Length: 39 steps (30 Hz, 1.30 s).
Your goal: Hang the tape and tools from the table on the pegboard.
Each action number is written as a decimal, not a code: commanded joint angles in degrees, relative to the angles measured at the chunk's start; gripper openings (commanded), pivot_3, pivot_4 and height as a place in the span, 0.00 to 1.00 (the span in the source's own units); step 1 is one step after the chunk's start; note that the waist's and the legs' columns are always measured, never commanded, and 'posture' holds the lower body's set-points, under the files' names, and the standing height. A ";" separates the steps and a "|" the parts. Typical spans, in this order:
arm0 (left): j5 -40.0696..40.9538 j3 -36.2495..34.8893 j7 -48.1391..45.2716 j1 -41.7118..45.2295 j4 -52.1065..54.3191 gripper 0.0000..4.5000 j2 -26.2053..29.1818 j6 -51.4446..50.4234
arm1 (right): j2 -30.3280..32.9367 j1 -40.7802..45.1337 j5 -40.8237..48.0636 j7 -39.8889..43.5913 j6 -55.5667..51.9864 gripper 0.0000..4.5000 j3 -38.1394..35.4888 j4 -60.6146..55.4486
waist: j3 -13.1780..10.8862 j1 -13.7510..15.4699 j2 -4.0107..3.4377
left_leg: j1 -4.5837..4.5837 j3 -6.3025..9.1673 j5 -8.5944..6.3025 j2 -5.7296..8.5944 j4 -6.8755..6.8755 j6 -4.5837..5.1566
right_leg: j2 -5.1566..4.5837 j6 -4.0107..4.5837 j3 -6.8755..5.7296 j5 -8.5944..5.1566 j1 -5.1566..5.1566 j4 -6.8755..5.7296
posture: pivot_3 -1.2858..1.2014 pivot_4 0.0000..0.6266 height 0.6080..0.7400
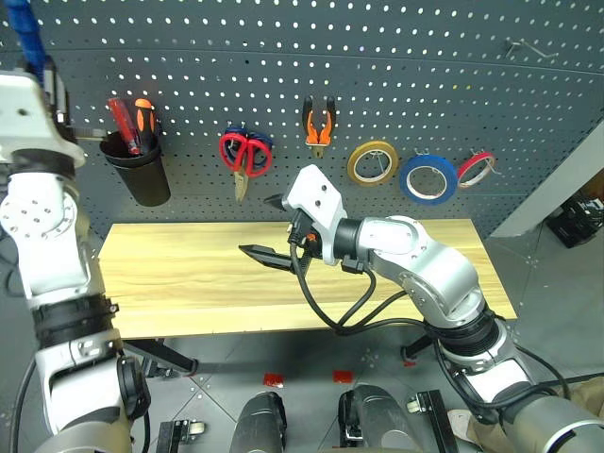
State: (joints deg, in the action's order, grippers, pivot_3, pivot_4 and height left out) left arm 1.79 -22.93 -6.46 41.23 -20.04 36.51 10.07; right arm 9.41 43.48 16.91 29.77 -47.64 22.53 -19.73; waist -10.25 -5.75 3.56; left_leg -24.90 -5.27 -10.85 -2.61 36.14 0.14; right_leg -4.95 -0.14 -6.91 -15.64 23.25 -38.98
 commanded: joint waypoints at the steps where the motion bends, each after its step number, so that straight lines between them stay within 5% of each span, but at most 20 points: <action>1: -1.89 1.90 1.00 6.14 -12.39 0.11 1.45 9.42 | -2.27 2.03 -0.53 -2.72 -1.04 1.00 -1.59 -1.09 | 0.00 -0.61 0.00 | 0.00 -0.02 0.02 0.01 0.00 -0.03 | -0.01 0.00 -0.01 0.00 0.00 -0.01 | 0.41 0.18 1.00; 6: -2.08 3.94 1.60 11.14 -25.28 0.11 0.28 16.11 | -4.59 1.99 0.43 -4.44 -4.09 1.00 -1.68 -3.87 | -0.03 -1.72 -0.03 | 0.00 -0.02 0.05 0.00 -0.02 -0.09 | -0.01 -0.01 -0.03 0.00 0.00 0.00 | 0.40 0.21 1.00; 14: 0.15 3.19 3.13 7.94 -27.25 0.11 -0.41 20.64 | -4.24 1.55 0.32 -5.08 -5.67 1.00 -2.15 -4.34 | -0.04 -3.18 -0.06 | 0.00 0.06 -0.04 -0.01 -0.02 0.06 | -0.01 0.00 0.04 -0.01 0.00 -0.03 | 0.39 0.23 1.00; 24: 1.47 1.33 8.52 -0.24 -16.27 0.80 -2.04 19.51 | -3.48 1.30 -0.05 -4.75 -4.91 1.00 -1.71 -3.40 | -0.06 -4.01 -0.09 | 0.01 0.11 -0.04 0.00 -0.01 0.06 | -0.02 -0.01 0.05 -0.01 -0.02 -0.05 | 0.40 0.22 1.00; 25: 1.07 2.13 8.30 -1.08 -14.12 0.86 -2.42 18.48 | -3.38 1.21 -0.15 -4.72 -4.73 1.00 -1.66 -3.24 | -0.06 -4.00 -0.09 | 0.01 0.10 -0.04 0.00 -0.01 0.06 | -0.03 -0.01 0.06 -0.01 -0.03 -0.05 | 0.40 0.21 1.00; 31: 3.36 9.40 -0.36 -8.53 0.24 0.86 -6.61 3.85 | -2.75 0.72 -0.81 -4.47 -3.07 1.00 -1.06 -2.29 | 0.04 -3.78 -0.11 | 0.01 0.12 0.01 0.02 0.03 -0.01 | -0.03 0.00 0.05 0.00 -0.07 -0.08 | 0.40 0.18 1.00; 39: 14.97 5.99 -1.25 -21.59 21.68 0.86 -11.24 -23.91 | 1.17 -2.92 -2.40 -3.80 0.80 1.00 -1.56 -2.07 | 0.14 -5.36 -0.10 | 0.02 0.17 0.12 -0.02 0.04 -0.20 | 0.01 -0.01 0.10 0.00 -0.05 -0.15 | 0.41 0.12 1.00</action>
State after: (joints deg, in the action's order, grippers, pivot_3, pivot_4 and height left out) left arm 13.67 -14.49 -8.45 20.40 -5.37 25.32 -8.44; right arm 10.20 41.08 15.19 25.90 -49.16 22.02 -20.38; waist -10.11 -11.11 3.46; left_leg -24.88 -5.10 -10.73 -2.61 36.18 -0.05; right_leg -4.94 -0.15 -6.81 -15.64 23.20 -39.13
